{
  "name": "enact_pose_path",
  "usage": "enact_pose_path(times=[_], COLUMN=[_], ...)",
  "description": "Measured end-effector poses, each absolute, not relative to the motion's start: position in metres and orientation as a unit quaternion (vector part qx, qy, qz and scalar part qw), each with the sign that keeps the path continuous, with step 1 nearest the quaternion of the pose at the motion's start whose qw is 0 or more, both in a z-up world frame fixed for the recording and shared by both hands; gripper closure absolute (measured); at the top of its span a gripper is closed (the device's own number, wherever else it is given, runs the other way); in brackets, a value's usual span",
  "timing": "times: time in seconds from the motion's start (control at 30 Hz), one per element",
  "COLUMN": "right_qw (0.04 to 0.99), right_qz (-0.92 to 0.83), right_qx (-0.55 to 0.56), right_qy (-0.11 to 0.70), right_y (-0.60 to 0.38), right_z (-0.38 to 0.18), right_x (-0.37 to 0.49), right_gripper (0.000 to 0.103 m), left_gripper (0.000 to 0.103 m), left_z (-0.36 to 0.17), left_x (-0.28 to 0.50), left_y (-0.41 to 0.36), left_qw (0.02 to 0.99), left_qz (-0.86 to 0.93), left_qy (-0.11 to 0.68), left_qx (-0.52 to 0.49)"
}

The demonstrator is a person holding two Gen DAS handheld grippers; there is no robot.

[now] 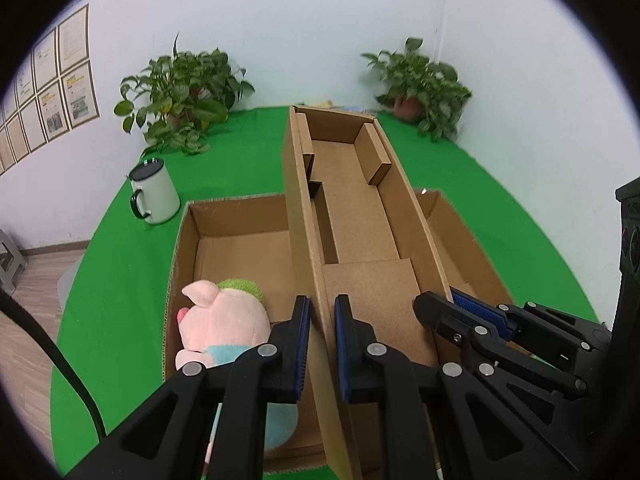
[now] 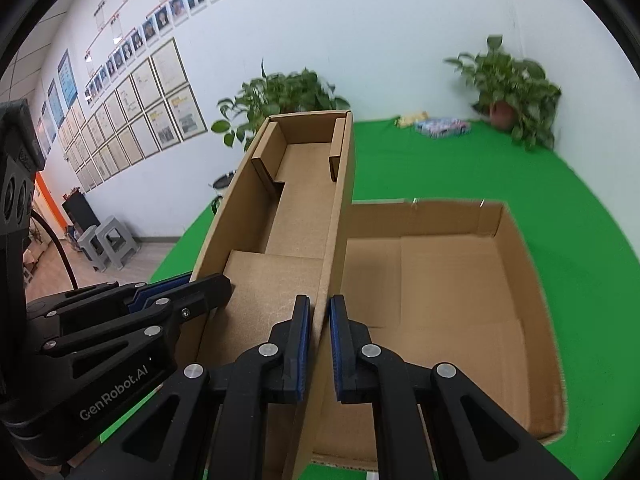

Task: Organize objects
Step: 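Carry the narrow box with the left gripper over the large box, then lower the narrow box into the large box beside the pig and release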

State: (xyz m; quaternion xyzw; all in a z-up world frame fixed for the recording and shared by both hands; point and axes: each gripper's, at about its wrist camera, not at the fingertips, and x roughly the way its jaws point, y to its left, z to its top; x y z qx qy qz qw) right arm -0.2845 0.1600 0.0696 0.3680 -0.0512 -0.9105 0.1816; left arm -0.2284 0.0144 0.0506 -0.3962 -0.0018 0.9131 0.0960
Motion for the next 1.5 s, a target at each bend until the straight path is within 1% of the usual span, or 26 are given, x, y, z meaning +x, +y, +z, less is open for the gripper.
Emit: enact_pose_path(times=[0.43, 0.6, 0.63, 0.9, 1.13, 1.27, 1.43, 1.5], right_qw=[0.186, 0.186, 0.186, 0.178, 0.172, 0.172, 0.183, 0.182], right_qz=[-0.865, -0.85, -0.851, -0.859, -0.863, -0.86, -0.858, -0.859], right_qx=[0.459, 0.487, 0.484, 0.478, 0.475, 0.48, 0.48, 0.477], right_qy=[-0.075, -0.079, -0.077, -0.04, -0.014, -0.019, -0.031, -0.038], right_y=[0.15, 0.14, 0.138, 0.123, 0.11, 0.112, 0.116, 0.121], right_z=[-0.05, -0.089, -0.091, -0.086, -0.081, -0.081, -0.081, -0.078], right_x=[-0.347, -0.353, -0.352, -0.346, -0.334, -0.33, -0.331, -0.33], right_gripper=[0.095, 0.095, 0.095, 0.096, 0.096, 0.096, 0.092, 0.09], left_gripper=[0.092, 0.091, 0.09, 0.09, 0.09, 0.09, 0.09, 0.085], left_z=[-0.043, -0.054, -0.054, -0.031, -0.013, -0.007, -0.004, -0.003], left_x=[-0.275, -0.275, -0.275, -0.255, -0.223, -0.207, -0.184, -0.174], left_y=[0.011, 0.009, 0.007, -0.017, -0.037, -0.041, -0.048, -0.05], left_qw=[0.068, 0.067, 0.067, 0.077, 0.071, 0.063, 0.049, 0.037], left_qz=[0.863, 0.861, 0.861, 0.872, 0.894, 0.906, 0.919, 0.926], left_qy=[0.012, 0.015, 0.012, -0.024, -0.016, -0.013, -0.009, 0.0], left_qx=[-0.5, -0.504, -0.505, -0.484, -0.442, -0.418, -0.39, -0.377])
